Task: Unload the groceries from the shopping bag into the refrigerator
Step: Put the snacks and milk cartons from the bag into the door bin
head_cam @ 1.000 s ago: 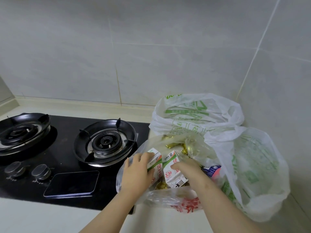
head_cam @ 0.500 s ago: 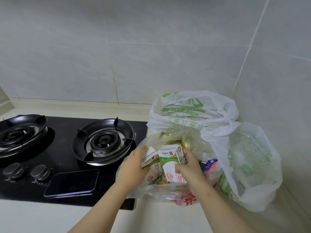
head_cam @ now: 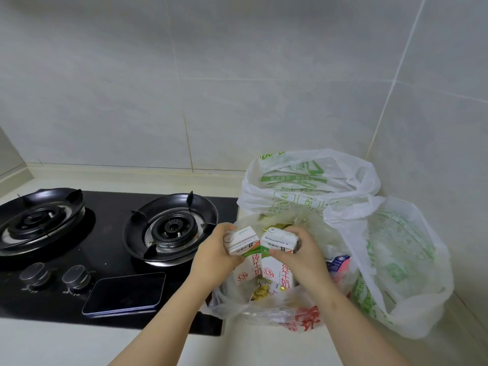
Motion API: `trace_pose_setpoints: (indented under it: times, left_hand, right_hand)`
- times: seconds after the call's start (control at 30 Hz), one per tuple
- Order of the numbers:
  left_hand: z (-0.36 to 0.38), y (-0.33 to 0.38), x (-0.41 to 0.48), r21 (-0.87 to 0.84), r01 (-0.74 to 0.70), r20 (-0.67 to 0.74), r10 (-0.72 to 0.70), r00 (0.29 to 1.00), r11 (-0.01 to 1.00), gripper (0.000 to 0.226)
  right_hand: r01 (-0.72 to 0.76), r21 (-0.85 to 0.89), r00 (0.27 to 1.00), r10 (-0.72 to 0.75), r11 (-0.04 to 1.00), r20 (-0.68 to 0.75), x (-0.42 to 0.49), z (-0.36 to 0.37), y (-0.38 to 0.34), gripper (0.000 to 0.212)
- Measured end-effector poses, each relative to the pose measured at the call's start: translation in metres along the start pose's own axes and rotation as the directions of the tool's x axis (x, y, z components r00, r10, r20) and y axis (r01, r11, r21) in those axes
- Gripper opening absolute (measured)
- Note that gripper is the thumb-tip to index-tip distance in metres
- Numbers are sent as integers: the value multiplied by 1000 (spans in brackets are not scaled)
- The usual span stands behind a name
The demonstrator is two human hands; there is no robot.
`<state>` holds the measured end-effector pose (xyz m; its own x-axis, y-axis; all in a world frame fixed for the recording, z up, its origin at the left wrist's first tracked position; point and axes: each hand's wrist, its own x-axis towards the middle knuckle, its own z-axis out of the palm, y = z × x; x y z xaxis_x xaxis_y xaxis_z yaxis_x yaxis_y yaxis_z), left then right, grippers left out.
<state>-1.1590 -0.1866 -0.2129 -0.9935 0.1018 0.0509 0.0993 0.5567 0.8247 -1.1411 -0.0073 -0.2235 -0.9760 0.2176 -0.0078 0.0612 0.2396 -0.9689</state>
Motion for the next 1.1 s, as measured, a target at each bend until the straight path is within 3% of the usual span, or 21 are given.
trace_pose_setpoints:
  times: [0.1, 0.27, 0.47, 0.67, 0.9, 1.1]
  left_hand:
    - [-16, 8, 5, -79, -37, -40, 34, 999, 996, 50]
    - [-42, 13, 12, -193, -91, -148, 62, 987, 977, 43]
    - [-72, 21, 5, -267, -152, -286, 72, 956, 952, 41]
    - [-106, 17, -17, -254, -127, -403, 14, 915, 959, 37]
    - [-132, 12, -63, -245, -51, -559, -98, 823, 968, 37]
    - [-133, 15, -116, -303, 4, -699, -225, 679, 953, 37]
  right_hand:
    - [54, 57, 998, -53, 997, -31, 2, 2, -16, 38]
    - [130, 205, 991, -123, 970, -44, 9, 13, -54, 42]
    - [170, 213, 983, -181, 962, 34, 11, 33, -76, 42]
    - [198, 222, 960, -235, 955, 153, 16, 68, -90, 42]
    - [213, 242, 896, -288, 947, 339, 6, 105, -103, 42]
    - [247, 257, 769, -350, 934, 534, -19, 124, -111, 39]
